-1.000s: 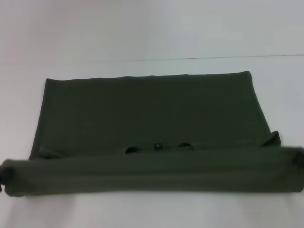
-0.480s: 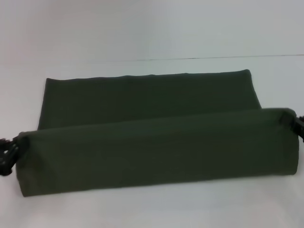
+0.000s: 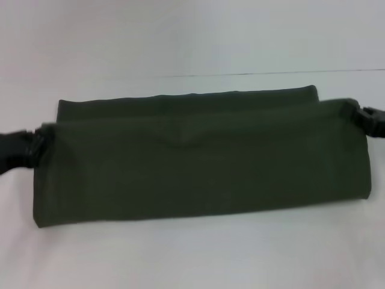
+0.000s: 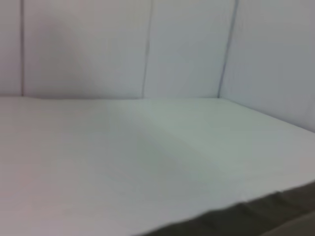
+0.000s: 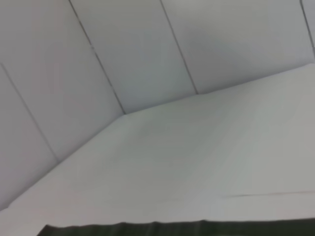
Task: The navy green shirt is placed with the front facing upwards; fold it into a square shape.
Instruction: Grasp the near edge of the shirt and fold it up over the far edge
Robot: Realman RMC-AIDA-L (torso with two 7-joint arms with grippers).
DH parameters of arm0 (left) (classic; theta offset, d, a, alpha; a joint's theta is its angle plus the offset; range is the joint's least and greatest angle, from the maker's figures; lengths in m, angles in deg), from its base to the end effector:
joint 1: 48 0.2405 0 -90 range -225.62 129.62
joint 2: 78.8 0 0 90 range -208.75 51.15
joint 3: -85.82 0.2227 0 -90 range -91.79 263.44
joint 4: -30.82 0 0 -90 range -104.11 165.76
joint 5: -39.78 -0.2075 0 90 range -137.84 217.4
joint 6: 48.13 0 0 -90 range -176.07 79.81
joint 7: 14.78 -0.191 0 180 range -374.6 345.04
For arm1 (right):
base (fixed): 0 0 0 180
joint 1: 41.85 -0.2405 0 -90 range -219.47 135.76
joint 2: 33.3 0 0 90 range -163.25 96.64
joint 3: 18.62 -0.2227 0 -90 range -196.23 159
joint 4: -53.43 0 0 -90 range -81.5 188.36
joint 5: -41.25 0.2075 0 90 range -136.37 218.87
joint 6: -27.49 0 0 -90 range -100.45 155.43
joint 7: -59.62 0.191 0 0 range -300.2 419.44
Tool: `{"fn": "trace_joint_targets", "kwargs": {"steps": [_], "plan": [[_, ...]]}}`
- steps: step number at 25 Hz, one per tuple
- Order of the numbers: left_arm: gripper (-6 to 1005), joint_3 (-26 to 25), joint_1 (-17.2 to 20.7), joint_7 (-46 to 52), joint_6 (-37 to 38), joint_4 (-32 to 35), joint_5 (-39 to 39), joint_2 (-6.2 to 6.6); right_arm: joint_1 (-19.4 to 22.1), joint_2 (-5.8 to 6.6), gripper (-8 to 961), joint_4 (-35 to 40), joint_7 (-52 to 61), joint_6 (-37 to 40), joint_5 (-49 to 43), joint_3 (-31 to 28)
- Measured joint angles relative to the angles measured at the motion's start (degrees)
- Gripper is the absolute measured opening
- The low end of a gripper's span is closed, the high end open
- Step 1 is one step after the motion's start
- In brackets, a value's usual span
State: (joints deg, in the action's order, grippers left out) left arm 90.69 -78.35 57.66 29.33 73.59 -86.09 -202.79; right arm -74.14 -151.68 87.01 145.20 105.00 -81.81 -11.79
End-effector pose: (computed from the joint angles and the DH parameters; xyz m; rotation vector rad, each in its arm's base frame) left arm -0.2998 0.3588 0.0351 -2.1262 -0.7862 -0.6050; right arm 0.2890 0.3736 0.0392 -2.0900 1.0445 0.8049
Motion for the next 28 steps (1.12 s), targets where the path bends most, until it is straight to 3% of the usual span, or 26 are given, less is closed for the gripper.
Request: {"fn": "trace_joint_targets", "kwargs": {"steps": [13, 28], "plan": [[36, 7.46, -8.48, 1.07, -21.71, -4.97, 1.63, -0.05, -6.57, -0.87, 60, -0.87, 1.75, -16.80, 0.09, 5.04], [34, 15.62, -14.19, 1.05, -40.95, -11.08, 4.93, -0.01, -12.85, -1.04, 58, -5.50, 3.18, -34.19, 0.20, 12.41]]}}
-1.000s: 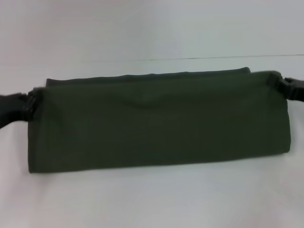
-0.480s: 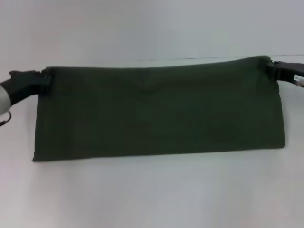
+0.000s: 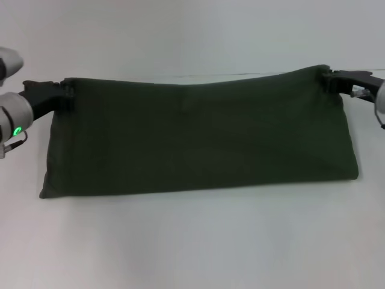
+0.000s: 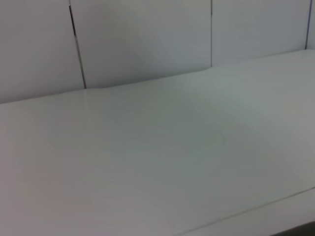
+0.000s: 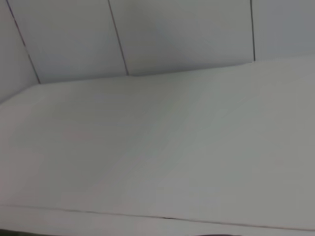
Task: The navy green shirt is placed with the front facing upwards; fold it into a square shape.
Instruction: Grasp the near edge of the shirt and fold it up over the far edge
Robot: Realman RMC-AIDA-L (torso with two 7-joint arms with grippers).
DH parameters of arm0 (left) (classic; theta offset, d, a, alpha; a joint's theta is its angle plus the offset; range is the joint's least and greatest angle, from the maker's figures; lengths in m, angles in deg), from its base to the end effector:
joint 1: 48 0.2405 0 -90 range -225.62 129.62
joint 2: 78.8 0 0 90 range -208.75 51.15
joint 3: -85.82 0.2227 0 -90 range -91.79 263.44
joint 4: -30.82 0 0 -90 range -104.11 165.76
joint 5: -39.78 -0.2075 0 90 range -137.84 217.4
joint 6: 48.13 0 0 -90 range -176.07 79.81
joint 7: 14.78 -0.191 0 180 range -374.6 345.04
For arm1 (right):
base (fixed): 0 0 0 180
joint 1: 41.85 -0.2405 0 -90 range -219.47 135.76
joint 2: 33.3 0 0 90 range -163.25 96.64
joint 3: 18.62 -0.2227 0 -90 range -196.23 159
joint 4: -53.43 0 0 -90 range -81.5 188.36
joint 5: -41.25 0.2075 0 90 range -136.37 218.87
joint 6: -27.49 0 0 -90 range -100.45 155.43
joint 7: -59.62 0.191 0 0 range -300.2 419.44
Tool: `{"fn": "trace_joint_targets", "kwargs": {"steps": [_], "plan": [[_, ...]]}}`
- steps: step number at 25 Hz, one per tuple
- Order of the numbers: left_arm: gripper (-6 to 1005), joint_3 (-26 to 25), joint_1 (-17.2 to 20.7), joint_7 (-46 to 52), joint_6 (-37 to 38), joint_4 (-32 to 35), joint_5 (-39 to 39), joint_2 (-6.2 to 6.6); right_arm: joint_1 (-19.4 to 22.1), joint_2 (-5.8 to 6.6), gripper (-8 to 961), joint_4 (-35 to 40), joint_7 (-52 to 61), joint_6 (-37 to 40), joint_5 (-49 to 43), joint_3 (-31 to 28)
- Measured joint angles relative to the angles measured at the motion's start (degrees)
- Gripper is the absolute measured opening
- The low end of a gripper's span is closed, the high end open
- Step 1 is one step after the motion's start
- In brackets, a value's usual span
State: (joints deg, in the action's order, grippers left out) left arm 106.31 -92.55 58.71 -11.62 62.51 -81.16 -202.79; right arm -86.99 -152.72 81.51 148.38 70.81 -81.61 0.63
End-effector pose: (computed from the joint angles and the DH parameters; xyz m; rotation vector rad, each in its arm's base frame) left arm -0.2714 0.4641 0.0075 -1.9649 -0.7416 -0.2788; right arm 0.2683 0.4639 0.0154 -1.9617 0.9889 0.4623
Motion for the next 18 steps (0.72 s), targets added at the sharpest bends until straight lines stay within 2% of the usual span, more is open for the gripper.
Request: {"fn": "trace_joint_targets", "kwargs": {"steps": [7, 13, 18], "plan": [[59, 0.74, -2.31, -0.17, -5.15, -3.09, 0.02, -0.02, -1.48, -0.10, 58, -3.39, -1.81, -6.76, 1.05, 3.23], [81, 0.78, -3.49, -0.23, -8.78, -4.99, 0.21, -0.06, -1.54, -0.11, 60, -4.70, -5.12, -8.86, 6.09, 4.52], [99, 0.79, -3.23, -0.12, -9.09, -5.08, 2.71, -0.14, -1.40, -0.12, 108, -5.00, -5.61, -9.44, 8.00, 4.66]]}}
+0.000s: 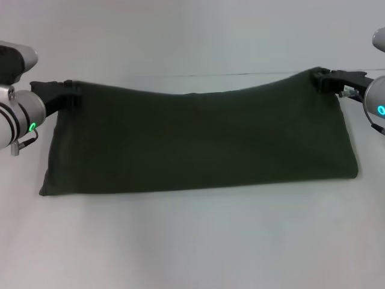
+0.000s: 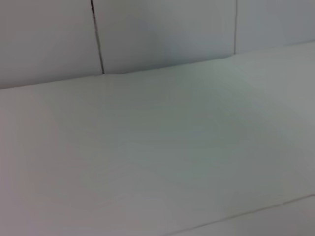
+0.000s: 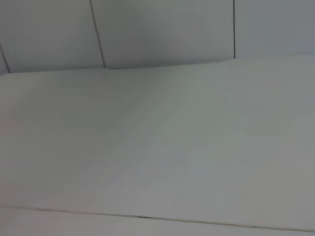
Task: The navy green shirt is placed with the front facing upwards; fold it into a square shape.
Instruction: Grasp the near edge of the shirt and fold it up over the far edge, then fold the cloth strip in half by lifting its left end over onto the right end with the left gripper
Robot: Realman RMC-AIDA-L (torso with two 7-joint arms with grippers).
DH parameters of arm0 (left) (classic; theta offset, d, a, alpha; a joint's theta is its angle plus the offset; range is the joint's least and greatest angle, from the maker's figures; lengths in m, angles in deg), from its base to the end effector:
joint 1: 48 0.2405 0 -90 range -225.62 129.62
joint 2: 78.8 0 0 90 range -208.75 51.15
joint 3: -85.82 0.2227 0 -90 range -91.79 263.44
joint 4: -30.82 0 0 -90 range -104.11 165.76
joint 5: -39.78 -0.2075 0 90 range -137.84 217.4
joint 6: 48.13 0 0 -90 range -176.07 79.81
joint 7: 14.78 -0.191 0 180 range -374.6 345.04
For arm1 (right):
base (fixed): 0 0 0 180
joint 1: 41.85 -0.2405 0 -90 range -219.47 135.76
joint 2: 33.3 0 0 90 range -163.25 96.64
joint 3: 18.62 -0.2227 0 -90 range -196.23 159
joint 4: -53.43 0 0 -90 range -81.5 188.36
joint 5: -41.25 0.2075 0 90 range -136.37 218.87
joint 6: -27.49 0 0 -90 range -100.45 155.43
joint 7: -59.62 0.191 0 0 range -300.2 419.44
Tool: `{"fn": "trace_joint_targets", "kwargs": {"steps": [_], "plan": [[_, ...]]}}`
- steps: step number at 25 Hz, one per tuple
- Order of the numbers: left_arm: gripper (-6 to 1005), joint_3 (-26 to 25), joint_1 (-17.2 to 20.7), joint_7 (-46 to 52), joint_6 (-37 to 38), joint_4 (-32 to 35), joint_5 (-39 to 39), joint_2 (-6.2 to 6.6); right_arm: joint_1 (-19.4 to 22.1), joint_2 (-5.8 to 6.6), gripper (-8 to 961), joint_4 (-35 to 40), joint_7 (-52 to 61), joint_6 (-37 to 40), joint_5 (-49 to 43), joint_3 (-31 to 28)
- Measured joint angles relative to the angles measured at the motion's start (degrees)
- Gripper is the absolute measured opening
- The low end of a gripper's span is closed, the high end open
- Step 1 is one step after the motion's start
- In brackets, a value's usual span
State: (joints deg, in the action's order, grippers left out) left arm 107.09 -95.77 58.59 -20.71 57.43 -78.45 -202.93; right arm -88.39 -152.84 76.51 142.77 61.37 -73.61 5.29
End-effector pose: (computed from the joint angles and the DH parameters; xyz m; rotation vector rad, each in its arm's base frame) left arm -0.2686 0.4745 -0.0057 -1.9010 -0.8036 -0.2458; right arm 0.2695 0.4731 0.0033 -1.9034 0.9703 0.4095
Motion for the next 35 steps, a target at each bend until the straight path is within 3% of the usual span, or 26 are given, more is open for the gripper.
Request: {"fn": "trace_joint_targets", "kwargs": {"steps": [6, 11, 14, 17, 18, 19, 22, 30, 35], "plan": [[120, 0.00, 0.15, 0.15, -0.09, -0.09, 0.16, 0.01, 0.28, 0.05, 231, 0.27, 0.25, -0.12, 0.15, 0.09], [338, -0.49, 0.63, 3.13, 0.11, 0.92, 1.35, 0.11, 0.64, 0.33, 345, 0.67, 0.94, 0.00, 0.11, -0.03], [457, -0.27, 1.85, 8.60, 1.82, 3.24, 1.73, 0.20, 1.74, 0.44, 467, 2.01, 1.82, 2.67, 0.28, -0.37], [577, -0.10, 4.43, 15.79, 8.90, 7.47, 2.29, 0.31, 4.01, 0.14, 590, 5.06, 3.14, 8.54, 2.00, -0.27], [622, -0.10, 4.43, 15.79, 8.90, 7.47, 2.29, 0.31, 5.13, 0.16, 707, 5.91, 3.58, 11.42, 3.43, -0.18], [667, -0.16, 6.43, 18.92, 13.78, 10.01, 3.86, 0.32, 6.06, 0.27, 825, 6.27, 3.81, 13.85, 4.74, -0.15], [802, -0.35, 9.12, 21.81, 20.21, 12.41, 7.01, 0.32, 8.87, 0.79, 855, 6.87, 4.06, 21.59, 9.11, -0.13], [921, -0.80, 15.14, 22.80, 32.60, 13.71, 15.60, 0.17, 14.25, 0.43, 885, 8.82, 3.74, 31.87, 11.84, -0.06], [936, -0.86, 17.82, 23.24, 39.19, 15.04, 13.51, 0.54, 16.86, 0.55, 884, 8.95, 2.49, 35.01, 10.08, 1.49]]}}
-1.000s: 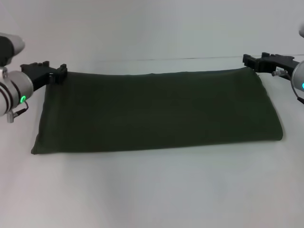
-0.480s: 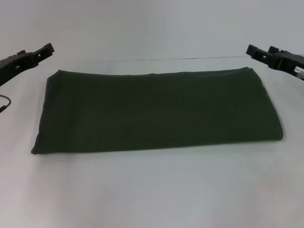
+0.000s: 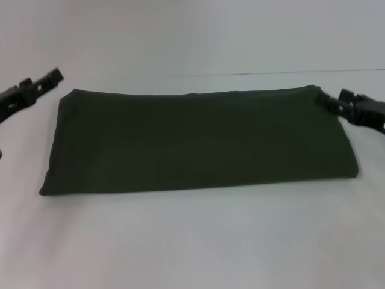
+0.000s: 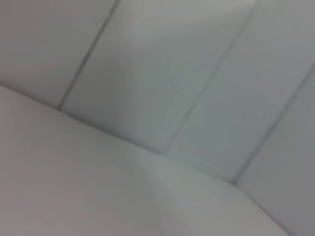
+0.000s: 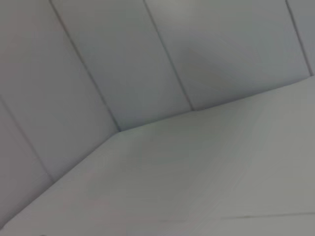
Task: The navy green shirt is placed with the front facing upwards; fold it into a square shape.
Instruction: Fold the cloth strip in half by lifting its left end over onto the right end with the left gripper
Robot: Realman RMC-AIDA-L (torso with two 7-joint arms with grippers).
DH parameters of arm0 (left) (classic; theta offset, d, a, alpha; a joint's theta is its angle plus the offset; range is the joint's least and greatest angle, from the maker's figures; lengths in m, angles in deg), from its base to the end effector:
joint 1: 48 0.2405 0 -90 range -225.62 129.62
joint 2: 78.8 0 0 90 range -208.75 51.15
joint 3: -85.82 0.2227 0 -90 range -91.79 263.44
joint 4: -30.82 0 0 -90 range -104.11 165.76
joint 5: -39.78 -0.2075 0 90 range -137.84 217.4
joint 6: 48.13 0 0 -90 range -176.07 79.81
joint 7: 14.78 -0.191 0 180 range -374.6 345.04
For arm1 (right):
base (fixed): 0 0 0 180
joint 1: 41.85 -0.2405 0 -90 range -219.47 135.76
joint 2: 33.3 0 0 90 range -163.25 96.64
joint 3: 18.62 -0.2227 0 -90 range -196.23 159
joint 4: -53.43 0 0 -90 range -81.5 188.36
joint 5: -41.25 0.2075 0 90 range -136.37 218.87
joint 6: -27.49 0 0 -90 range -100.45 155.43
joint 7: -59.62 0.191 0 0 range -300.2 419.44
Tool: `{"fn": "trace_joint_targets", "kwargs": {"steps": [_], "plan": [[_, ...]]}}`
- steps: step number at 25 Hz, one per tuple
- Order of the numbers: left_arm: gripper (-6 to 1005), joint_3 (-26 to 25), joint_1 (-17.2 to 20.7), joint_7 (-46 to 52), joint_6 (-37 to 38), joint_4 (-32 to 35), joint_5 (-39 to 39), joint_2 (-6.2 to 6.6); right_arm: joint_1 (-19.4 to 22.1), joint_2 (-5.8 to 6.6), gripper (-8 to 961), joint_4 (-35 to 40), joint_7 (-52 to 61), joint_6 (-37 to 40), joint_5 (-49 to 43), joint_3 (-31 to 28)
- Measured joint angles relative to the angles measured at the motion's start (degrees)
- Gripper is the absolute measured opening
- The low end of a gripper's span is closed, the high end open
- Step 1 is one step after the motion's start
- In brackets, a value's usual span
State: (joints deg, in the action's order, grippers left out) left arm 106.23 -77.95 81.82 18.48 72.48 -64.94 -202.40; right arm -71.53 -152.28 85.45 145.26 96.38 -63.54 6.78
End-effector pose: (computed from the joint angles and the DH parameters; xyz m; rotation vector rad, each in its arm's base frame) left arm -0.2699 0.4013 0.0555 -1.8510 -1.1366 -0.9649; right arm 0.2756 0.3895 0.0281 -2.0504 1.0277 0.8417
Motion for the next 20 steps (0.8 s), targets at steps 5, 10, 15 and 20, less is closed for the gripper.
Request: {"fn": "trace_joint_targets", "kwargs": {"steps": [5, 10, 15, 20], "plan": [[936, -0.10, 3.51, 2.42, 7.34, 5.44, -6.38, 0.24, 3.54, 0.19, 884, 1.12, -1.44, 4.12, -0.11, 1.36], [937, -0.72, 4.87, 9.49, 8.77, 9.20, -16.57, 0.89, 6.40, 0.00, 885, 1.48, -3.09, 6.12, 0.01, 1.56], [937, -0.53, 3.56, 14.52, 9.27, 10.52, -27.53, 1.51, 6.64, -0.20, 881, 1.49, -3.19, 6.48, 0.00, 1.64], [937, 0.22, 2.48, 16.38, 9.77, 10.38, -32.23, 1.63, 6.19, -0.42, 876, 1.48, -3.20, 6.43, -0.09, 1.89]]}}
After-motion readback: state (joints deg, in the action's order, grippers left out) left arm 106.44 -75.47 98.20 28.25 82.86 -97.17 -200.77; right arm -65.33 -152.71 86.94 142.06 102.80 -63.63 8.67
